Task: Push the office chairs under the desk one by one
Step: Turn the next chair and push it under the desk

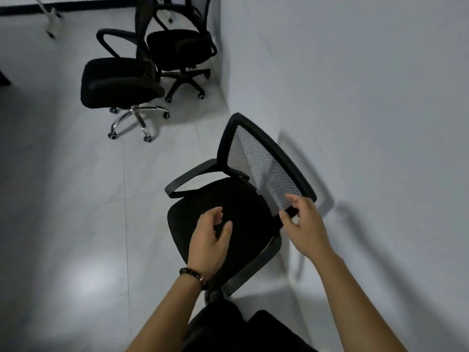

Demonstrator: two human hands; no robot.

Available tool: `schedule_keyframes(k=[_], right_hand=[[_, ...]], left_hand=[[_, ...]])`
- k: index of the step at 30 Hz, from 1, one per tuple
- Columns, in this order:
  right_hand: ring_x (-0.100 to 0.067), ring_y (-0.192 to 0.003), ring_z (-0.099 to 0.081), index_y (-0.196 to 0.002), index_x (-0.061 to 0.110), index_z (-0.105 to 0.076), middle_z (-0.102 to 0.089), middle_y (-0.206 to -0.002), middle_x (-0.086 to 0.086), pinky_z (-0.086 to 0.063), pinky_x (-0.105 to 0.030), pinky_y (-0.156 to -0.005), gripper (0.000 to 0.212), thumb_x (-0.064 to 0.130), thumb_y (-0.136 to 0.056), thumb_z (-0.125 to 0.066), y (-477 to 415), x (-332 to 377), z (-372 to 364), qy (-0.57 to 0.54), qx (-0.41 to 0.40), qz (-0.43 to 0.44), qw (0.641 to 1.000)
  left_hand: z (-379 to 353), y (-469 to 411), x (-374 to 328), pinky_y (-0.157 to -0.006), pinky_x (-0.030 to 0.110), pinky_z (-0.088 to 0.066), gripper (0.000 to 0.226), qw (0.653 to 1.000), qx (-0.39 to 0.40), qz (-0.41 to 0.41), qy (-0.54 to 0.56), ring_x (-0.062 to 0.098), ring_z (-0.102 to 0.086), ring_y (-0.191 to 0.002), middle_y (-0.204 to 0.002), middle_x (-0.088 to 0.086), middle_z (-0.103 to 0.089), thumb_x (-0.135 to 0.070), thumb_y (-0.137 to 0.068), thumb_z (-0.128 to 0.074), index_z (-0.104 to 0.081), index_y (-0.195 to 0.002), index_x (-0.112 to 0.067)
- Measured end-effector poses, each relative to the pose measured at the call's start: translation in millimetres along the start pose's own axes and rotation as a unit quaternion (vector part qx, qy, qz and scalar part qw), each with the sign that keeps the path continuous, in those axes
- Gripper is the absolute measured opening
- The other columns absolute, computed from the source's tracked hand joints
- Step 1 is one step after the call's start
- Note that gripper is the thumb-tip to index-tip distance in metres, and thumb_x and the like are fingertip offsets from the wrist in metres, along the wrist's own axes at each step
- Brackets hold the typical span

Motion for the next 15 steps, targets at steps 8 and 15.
schedule_keyframes(k=[8, 15], right_hand=[[-0.017, -0.118, -0.054, -0.134, 0.021, -0.051, -0.049, -0.133, -0.002, -0.043, -0.033, -0.099, 0.042, 0.031, -0.093, -0.058, -147.3, -2.4, 57.0, 0.088, 0.003, 0.017, 0.996], [-0.018, -0.115, -0.056, -0.143, 0.021, -0.042, -0.046, -0.140, -0.006, -0.044, -0.032, -0.099, 0.050, 0.040, -0.098, -0.052, -297.8, 15.1, 14.5, 0.070, 0.133, 0.080, 0.985]], left_hand=[[-56.4, -92.5, -38.1, -0.101, 0.031, -0.044, 0.052, 0.994, 0.104, 0.026, 0.001, 0.011, -0.049, -0.120, -0.138, 0.002, -0.044, -0.030, -0.092, -0.057, -0.039, -0.139, -0.016], [-126.8, -146.7, -44.3, -0.102, 0.038, -0.043, 0.051, 0.993, 0.095, 0.072, -0.002, 0.019, -0.049, -0.122, -0.137, 0.006, -0.044, -0.035, -0.094, -0.052, -0.037, -0.140, -0.017]])
Point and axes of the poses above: each hand's wrist, its own y-axis away from the middle knuckle, its own z-axis out of the back of the hand, x = y × z, the point moved 1 cm from there along -y, towards the middle knuckle
